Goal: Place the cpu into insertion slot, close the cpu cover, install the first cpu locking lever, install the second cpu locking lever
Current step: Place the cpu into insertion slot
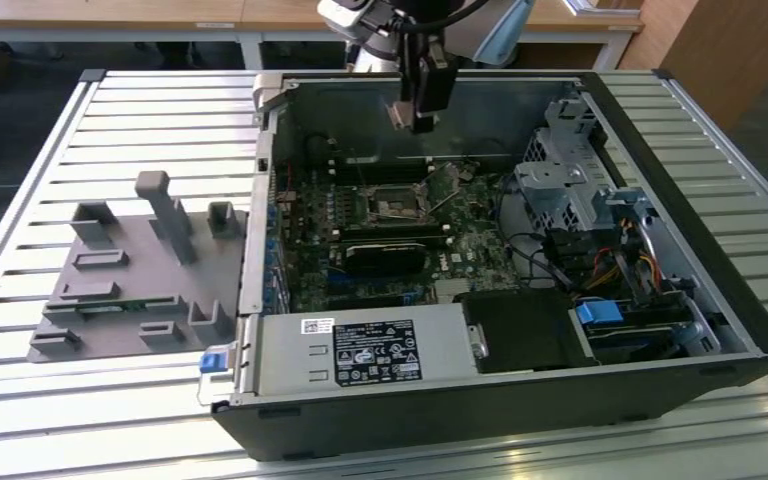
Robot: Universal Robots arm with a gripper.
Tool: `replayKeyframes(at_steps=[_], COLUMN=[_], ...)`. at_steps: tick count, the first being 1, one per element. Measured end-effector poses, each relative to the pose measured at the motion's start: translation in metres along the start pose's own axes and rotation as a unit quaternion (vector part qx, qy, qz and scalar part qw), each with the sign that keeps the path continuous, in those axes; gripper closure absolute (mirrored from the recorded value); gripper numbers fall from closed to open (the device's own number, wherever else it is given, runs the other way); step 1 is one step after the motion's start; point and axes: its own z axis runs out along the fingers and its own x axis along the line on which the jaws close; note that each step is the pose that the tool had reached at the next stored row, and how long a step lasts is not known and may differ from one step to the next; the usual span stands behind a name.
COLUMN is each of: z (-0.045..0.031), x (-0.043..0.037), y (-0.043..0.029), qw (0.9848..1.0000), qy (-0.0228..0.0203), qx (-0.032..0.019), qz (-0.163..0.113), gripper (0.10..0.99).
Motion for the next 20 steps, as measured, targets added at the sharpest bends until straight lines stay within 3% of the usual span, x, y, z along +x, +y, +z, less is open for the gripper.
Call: replayKeyframes(at_steps=[7, 14, 20], z=[0.0064, 0.0150, 0.0260], x=[0.0000, 0.0009, 0.0017], y=[-0.0005, -0.0032, -0.0041], qw=[0.9993, 0.9994, 0.9998], qy=[-0.0044, -0.0070, -0.0058], qx=[-0.0003, -0.0093, -0.0094], qz=[0.036, 0.034, 0.018], gripper=[0.545, 0.545, 0.545])
